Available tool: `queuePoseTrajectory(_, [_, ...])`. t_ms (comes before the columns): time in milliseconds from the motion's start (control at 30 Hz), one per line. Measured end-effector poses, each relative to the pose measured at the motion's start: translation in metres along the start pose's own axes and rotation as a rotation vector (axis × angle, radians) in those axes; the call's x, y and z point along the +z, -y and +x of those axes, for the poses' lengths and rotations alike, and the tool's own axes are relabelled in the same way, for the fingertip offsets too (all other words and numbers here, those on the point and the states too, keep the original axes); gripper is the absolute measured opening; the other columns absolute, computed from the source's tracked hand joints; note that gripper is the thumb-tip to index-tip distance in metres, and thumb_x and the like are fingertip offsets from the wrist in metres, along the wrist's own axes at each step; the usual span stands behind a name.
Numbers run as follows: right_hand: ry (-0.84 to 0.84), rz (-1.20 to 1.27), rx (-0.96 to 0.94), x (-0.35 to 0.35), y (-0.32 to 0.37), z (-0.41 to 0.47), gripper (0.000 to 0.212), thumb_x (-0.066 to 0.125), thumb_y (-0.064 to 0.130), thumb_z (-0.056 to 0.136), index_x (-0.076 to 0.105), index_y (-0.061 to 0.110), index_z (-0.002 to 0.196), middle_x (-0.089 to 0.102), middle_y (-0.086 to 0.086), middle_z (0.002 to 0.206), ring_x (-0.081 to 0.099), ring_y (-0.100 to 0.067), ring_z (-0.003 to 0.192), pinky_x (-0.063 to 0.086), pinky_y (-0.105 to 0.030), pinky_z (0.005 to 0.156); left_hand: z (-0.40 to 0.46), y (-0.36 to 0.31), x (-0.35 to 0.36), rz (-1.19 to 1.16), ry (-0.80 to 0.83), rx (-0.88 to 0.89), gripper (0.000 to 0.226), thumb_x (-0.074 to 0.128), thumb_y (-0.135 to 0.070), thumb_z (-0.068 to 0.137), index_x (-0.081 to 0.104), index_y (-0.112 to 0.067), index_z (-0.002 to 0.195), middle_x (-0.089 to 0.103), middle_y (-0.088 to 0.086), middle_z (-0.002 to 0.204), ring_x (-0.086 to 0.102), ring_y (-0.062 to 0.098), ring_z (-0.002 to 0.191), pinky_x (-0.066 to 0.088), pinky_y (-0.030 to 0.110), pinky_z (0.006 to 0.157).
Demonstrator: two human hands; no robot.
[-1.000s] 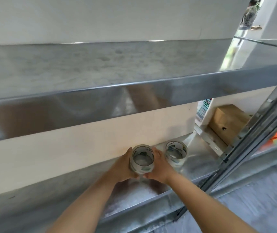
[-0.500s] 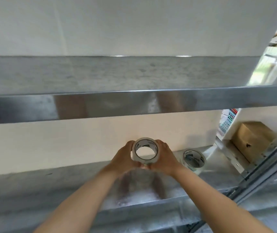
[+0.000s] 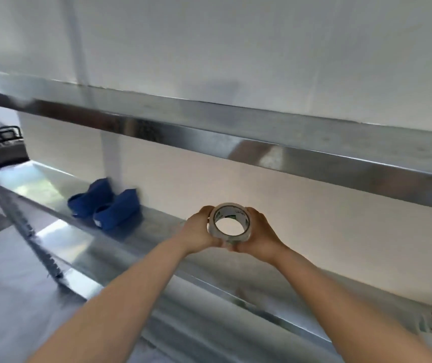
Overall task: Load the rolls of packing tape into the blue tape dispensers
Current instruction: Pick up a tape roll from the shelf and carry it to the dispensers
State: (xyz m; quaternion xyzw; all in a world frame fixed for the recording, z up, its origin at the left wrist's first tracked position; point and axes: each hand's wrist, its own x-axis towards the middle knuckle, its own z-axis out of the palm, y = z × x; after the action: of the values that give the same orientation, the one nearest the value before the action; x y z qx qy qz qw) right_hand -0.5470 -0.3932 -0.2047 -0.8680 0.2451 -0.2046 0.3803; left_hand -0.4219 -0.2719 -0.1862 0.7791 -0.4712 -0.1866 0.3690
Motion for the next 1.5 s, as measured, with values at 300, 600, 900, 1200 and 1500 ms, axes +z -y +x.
queuePoseTrajectory(300, [0.108,0.001,-0.097,0.116,0.075,0.053,0.081,0.088,0.037,0.039,0.057,0.020,0.112,0.064,0.007,0.106,0.062,-0.008,0.093,0.048,-0.014,0.073,-0.037,0.086,-0.104,0.022,-0.077,-0.091,0.079,0.085,-0.019,0.061,0.041,-0.011,0.126,0.054,-0.001,0.112,0.056,0.020,0.107,0.047,0.031,0.091])
queuePoseTrajectory(600, [0.095,0.048,-0.057,0.233,0.152,0.118,0.093,0.089,0.041,0.036,0.051,0.015,0.116,0.060,0.002,0.112,0.059,-0.013,0.100,0.050,-0.020,0.079,-0.036,0.192,-0.222,-0.017,-0.069,-0.092,0.075,0.085,-0.026,0.057,0.046,-0.016,0.121,0.060,0.004,0.118,0.059,0.021,0.106,0.050,0.039,0.096])
queuePoseTrajectory(900, [0.189,0.098,-0.080,0.341,0.225,0.190,0.089,0.088,0.035,0.046,0.046,0.018,0.123,0.056,0.004,0.117,0.055,-0.013,0.107,0.046,-0.013,0.084,-0.029,0.294,-0.327,-0.054,-0.130,-0.162,0.079,0.085,-0.014,0.061,0.042,-0.013,0.127,0.058,0.003,0.119,0.057,0.021,0.109,0.048,0.032,0.091])
queuePoseTrajectory(1200, [0.252,0.133,-0.089,0.437,0.249,0.296,0.091,0.086,0.036,0.046,0.043,0.017,0.124,0.051,0.002,0.120,0.051,-0.015,0.111,0.046,-0.023,0.086,0.025,0.389,-0.409,-0.044,-0.123,-0.249,0.088,0.084,-0.010,0.062,0.033,-0.009,0.134,0.052,0.004,0.123,0.052,0.022,0.113,0.046,0.031,0.088])
queuePoseTrajectory(1500, [0.308,-0.024,0.033,0.513,0.247,0.373,0.110,0.080,0.046,0.050,0.023,0.016,0.139,0.032,-0.004,0.138,0.039,-0.020,0.127,0.044,-0.035,0.102,0.088,0.467,-0.451,0.027,0.010,-0.292,0.095,0.084,-0.005,0.060,0.030,-0.010,0.138,0.051,0.001,0.115,0.050,0.017,0.108,0.044,0.029,0.095])
